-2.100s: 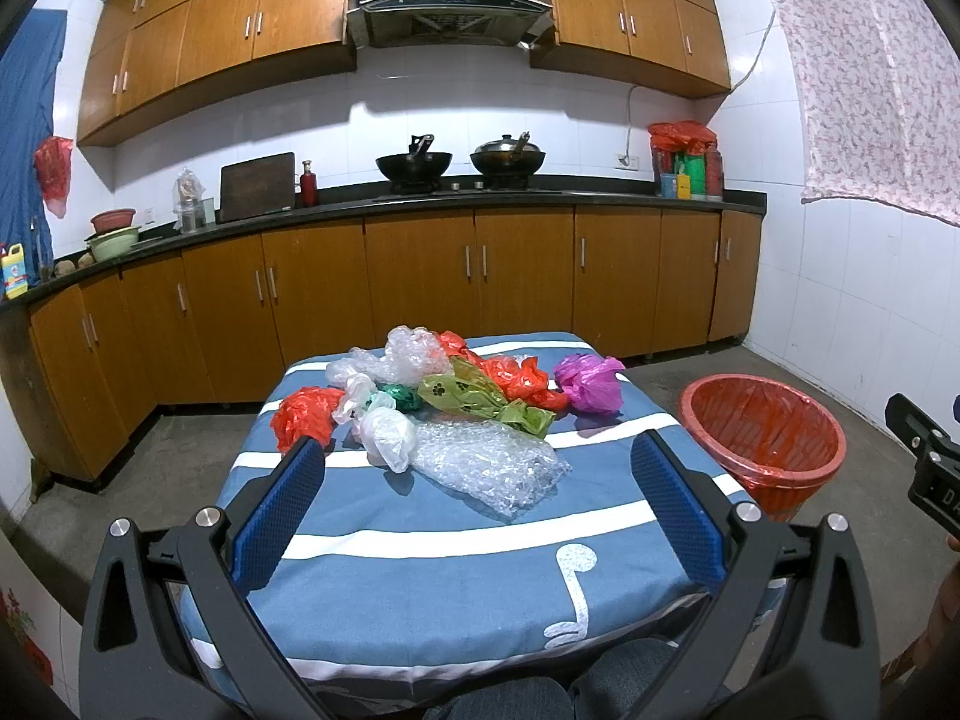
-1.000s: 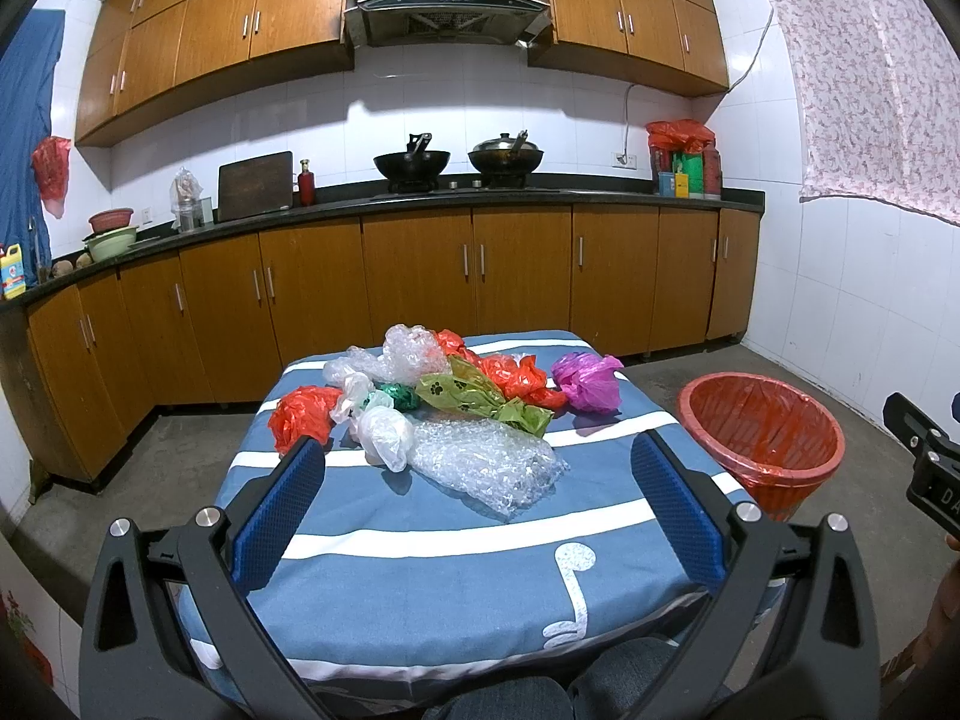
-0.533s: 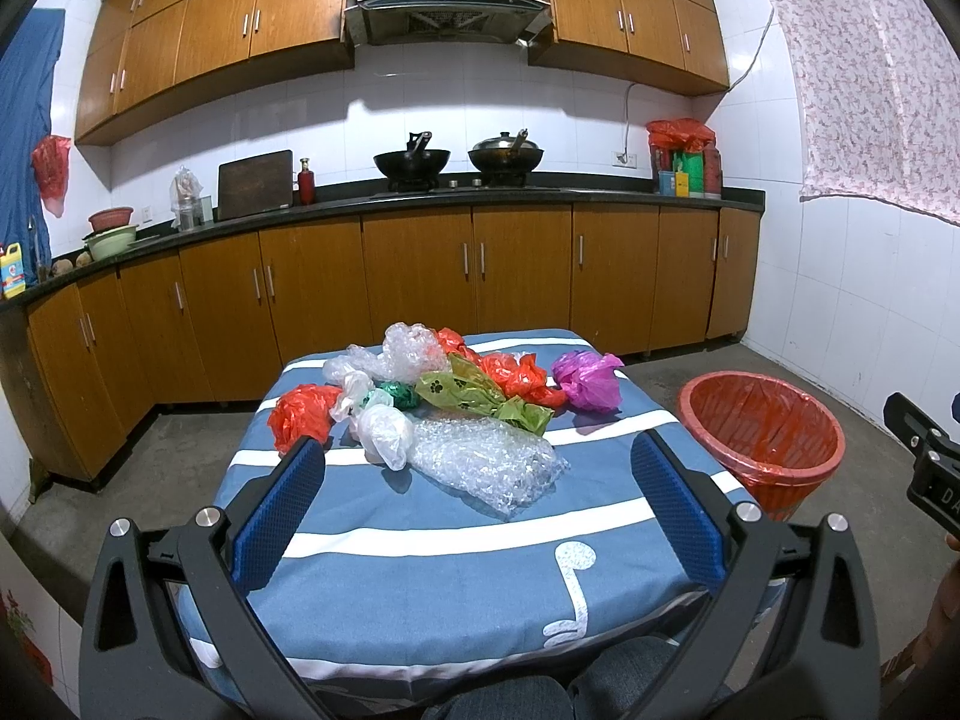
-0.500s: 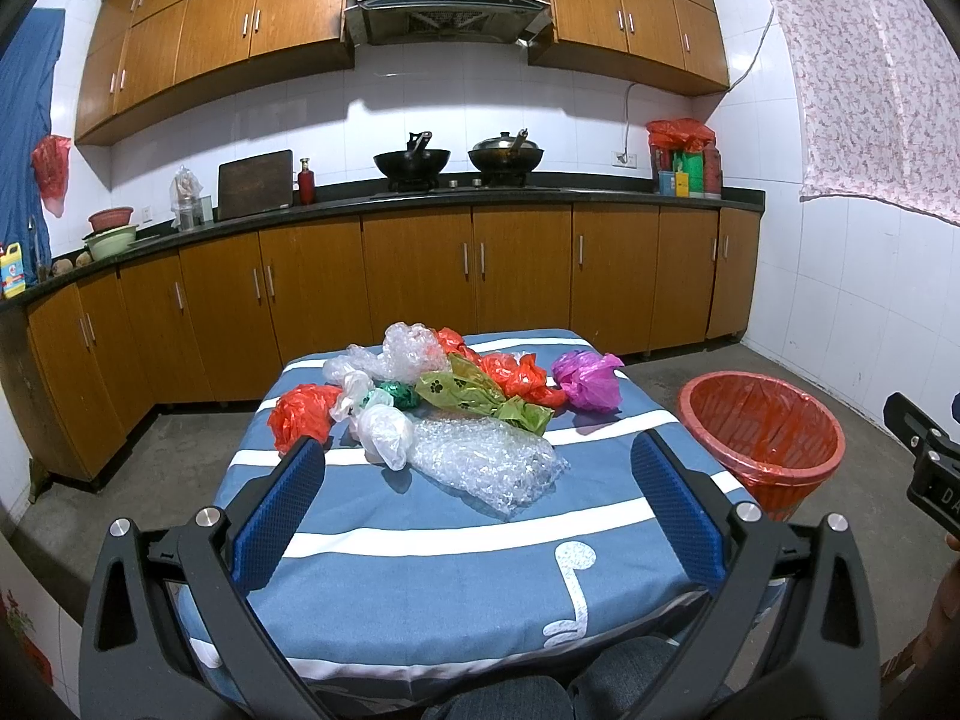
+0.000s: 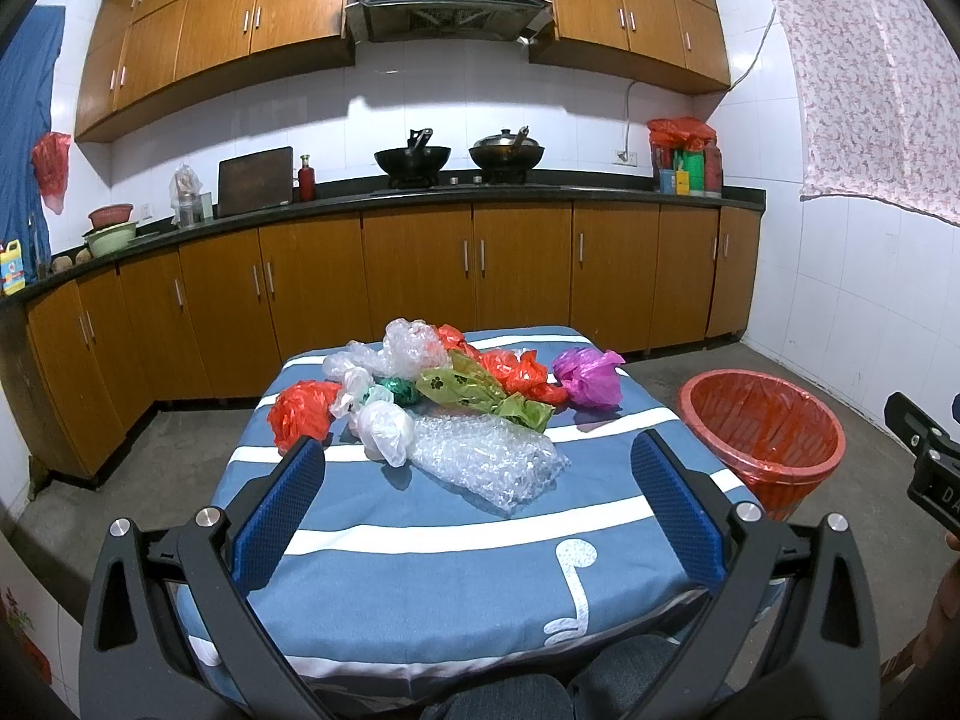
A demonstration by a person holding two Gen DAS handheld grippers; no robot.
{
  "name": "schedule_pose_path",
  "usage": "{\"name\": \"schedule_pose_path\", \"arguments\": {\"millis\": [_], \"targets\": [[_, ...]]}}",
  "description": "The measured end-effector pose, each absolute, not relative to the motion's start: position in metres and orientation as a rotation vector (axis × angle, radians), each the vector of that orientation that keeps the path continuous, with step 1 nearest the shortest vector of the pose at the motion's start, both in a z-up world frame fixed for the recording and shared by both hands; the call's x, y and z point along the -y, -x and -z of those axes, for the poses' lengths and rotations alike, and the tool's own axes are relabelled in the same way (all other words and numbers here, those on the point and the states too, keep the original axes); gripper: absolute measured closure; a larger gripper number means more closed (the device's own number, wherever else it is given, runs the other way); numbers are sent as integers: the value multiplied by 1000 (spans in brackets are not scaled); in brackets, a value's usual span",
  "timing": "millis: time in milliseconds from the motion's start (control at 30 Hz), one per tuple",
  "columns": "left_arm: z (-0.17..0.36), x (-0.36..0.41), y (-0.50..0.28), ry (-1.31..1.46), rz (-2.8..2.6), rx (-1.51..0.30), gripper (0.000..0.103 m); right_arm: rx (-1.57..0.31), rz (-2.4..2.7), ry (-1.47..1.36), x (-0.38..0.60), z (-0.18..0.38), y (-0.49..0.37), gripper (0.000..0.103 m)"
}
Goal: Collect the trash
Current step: 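Grasp the red bag with the left tool while the right tool grasps the pink bag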
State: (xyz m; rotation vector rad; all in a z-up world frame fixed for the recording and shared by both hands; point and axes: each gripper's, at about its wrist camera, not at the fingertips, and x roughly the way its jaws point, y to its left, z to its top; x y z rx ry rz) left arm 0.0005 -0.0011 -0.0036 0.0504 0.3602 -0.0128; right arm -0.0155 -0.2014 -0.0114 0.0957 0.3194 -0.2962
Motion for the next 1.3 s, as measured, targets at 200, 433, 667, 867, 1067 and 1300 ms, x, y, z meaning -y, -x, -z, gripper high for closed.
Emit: {"name": "schedule_pose_path", "arguments": {"millis": [200, 433, 667, 867, 1067, 1300], "targets": [[9, 2, -4, -49, 7, -366, 2, -320, 295, -96, 201, 13, 15, 4], [20, -7, -10, -39, -23, -406, 2, -343, 278, -110, 201, 16, 3, 4], [30, -41, -31, 14, -56, -471, 2, -387, 222, -96, 188, 27, -30, 4], [40, -84, -63, 5, -162, -497, 2, -456, 140, -153, 180, 33, -85, 8], [49, -136, -117, 22, -276, -543, 2, -518, 91, -151, 166, 41, -156, 17], [62, -175, -179, 36, -328, -610, 2, -535, 70, -120, 147, 51, -234, 18]]}}
